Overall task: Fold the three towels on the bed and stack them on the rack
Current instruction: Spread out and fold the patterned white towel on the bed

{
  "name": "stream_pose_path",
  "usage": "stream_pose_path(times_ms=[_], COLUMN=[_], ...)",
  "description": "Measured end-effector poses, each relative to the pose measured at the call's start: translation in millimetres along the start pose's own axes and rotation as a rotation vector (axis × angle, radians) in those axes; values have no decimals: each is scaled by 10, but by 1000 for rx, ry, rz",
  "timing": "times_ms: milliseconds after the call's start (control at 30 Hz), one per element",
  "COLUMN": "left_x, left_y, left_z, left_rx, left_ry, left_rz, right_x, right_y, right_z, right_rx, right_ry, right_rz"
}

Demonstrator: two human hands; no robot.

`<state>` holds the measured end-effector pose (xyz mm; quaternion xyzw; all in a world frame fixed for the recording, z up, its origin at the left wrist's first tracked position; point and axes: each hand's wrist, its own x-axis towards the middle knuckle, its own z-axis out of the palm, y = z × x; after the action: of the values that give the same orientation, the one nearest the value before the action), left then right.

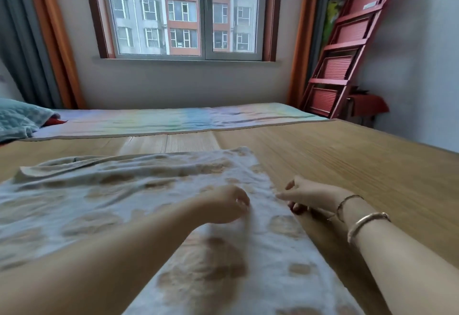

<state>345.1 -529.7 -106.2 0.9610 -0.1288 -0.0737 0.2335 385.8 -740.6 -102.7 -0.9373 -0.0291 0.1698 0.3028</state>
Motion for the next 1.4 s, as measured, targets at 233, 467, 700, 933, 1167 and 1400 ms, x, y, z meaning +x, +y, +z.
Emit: stream_pose_path(times_ms=[233, 467, 700, 933, 1167, 1400], left_x=[-509, -372, 506, 665, 344, -507], left_y=[457, 746, 796, 990, 625, 171], left_z=[316, 441, 646, 571, 159, -719], left_rx=[-67, -12, 392, 595, -131, -620], left_ry=[20, 75, 88, 33, 197, 145], left_rz=[91, 59, -141, -205, -181, -67], right_x=[-1048, -1357, -975, -979, -1362, -1540], right_y=[199, 347, 628, 648, 398, -656], right_z=[294, 526, 771, 746, 731, 773], right_rx=[-90, 91, 435, 355, 412, 407], right_ry=[10, 167, 265, 293, 151, 138], right_rz=[44, -88, -269, -307, -388, -487])
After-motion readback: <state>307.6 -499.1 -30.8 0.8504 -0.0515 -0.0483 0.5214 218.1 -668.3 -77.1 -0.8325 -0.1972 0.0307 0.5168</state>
